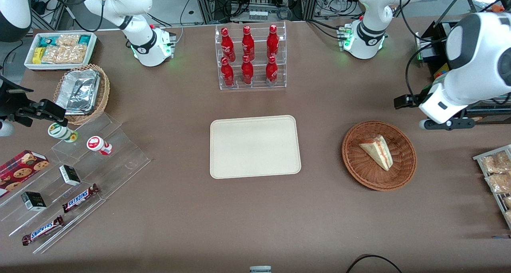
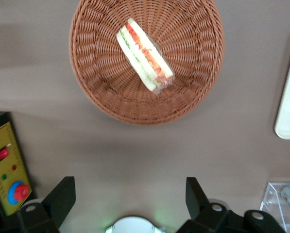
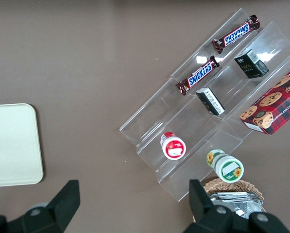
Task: Place sandwich from basket to tray
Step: 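Move the left gripper down over the wrapped sandwich in the wicker basket, then close the left gripper on the sandwich and lift it from the basket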
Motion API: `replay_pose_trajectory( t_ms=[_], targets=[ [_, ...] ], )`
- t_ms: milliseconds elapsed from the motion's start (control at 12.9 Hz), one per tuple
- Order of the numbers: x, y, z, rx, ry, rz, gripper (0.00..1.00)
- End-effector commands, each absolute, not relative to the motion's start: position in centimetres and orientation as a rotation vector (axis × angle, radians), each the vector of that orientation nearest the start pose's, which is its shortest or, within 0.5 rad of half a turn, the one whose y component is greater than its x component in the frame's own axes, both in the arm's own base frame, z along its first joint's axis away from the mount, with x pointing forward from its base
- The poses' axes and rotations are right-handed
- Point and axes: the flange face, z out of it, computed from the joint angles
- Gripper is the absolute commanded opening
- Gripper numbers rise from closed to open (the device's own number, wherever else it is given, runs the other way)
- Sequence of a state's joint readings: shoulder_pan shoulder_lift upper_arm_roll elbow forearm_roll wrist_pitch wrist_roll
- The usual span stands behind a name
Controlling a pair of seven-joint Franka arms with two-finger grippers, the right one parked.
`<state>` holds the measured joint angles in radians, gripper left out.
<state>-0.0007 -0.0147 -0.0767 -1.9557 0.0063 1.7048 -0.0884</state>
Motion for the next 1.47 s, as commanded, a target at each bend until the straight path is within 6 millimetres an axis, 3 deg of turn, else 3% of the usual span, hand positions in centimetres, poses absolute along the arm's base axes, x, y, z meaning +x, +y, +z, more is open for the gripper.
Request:
replay_pose_trajectory(
  t_ms=[0, 155, 621, 853, 1086, 1397],
  targets=[
    [49.2, -4.2, 44.1, -3.099, -0.018, 0.257, 1.00],
    [49.0, -4.1, 42.0, -3.103, -0.083, 0.202, 1.00],
    [51.3, -4.9, 38.0, -3.023, -0.785, 0.044, 1.00],
    [52.3, -6.5, 35.9, -2.970, -1.022, -0.008, 1.00],
    [52.9, -6.6, 34.3, -2.961, -1.082, 0.000, 1.00],
    [53.6, -6.8, 30.7, -2.943, -1.132, 0.014, 1.00]
  ],
)
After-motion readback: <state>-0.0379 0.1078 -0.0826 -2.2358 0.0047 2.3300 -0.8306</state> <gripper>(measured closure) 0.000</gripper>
